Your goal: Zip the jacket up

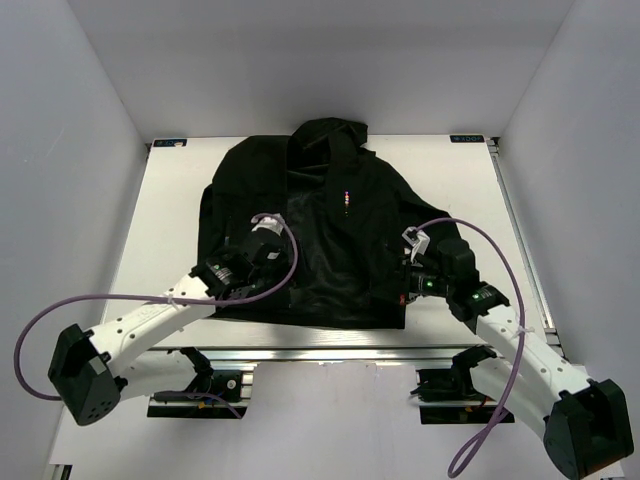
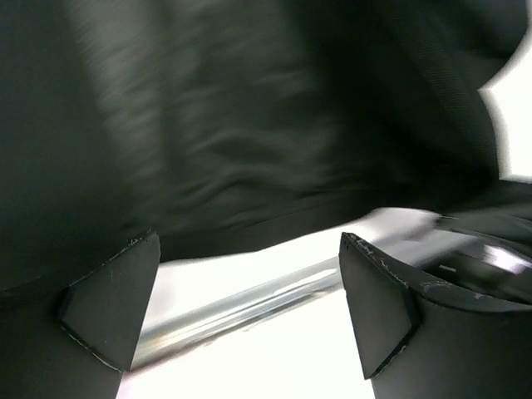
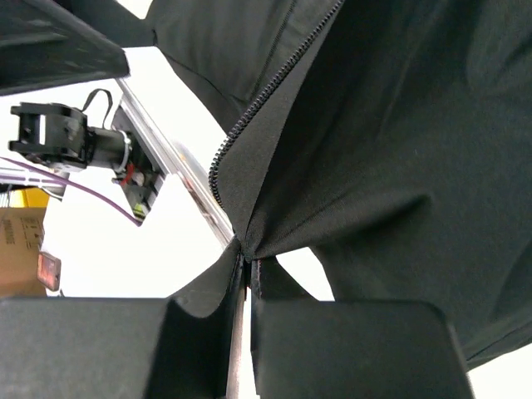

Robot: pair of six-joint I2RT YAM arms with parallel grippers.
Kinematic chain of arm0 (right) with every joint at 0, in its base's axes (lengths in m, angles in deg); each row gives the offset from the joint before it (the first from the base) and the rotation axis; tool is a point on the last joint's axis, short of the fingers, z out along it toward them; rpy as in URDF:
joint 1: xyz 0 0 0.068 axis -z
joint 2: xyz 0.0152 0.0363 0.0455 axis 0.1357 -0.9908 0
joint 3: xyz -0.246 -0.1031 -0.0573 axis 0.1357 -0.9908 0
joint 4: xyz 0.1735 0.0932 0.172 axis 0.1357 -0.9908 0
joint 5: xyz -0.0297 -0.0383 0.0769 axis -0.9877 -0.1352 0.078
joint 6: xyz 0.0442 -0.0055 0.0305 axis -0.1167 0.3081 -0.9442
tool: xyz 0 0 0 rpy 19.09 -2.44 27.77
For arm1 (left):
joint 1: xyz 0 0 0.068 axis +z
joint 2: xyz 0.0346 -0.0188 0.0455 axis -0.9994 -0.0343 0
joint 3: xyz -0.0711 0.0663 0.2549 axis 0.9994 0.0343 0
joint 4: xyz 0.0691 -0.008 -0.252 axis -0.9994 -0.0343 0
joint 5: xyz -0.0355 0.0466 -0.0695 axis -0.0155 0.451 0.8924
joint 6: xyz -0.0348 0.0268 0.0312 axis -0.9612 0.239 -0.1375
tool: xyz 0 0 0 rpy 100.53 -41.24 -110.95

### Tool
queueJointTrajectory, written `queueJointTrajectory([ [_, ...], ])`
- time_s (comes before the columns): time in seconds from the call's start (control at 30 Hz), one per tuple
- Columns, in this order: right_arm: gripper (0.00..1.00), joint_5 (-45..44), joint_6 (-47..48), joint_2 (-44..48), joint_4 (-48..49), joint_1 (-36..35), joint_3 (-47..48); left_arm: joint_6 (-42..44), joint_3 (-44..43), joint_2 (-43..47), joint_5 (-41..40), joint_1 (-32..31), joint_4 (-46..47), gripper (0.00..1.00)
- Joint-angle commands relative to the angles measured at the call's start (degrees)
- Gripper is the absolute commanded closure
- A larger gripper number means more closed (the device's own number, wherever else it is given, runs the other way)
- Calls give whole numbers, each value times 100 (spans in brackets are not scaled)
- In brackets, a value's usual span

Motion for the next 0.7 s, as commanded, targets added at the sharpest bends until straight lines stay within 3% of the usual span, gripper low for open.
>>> queueJointTrajectory([
  [0.0,100,5,286,-158,-28,-9,181,-524,133,-231,-690,-1,-1497,2],
  [0.1,100,84,365,-307,16,-9,190,-593,345,-643,-836,-1,-1436,2],
  [0.43,100,-29,514,-361,-80,-1,190,-489,-595,-2243,-2208,25,-1655,2],
  [0.67,100,-179,567,-387,-212,-9,217,-76,-605,-2710,-1972,209,-1234,3],
])
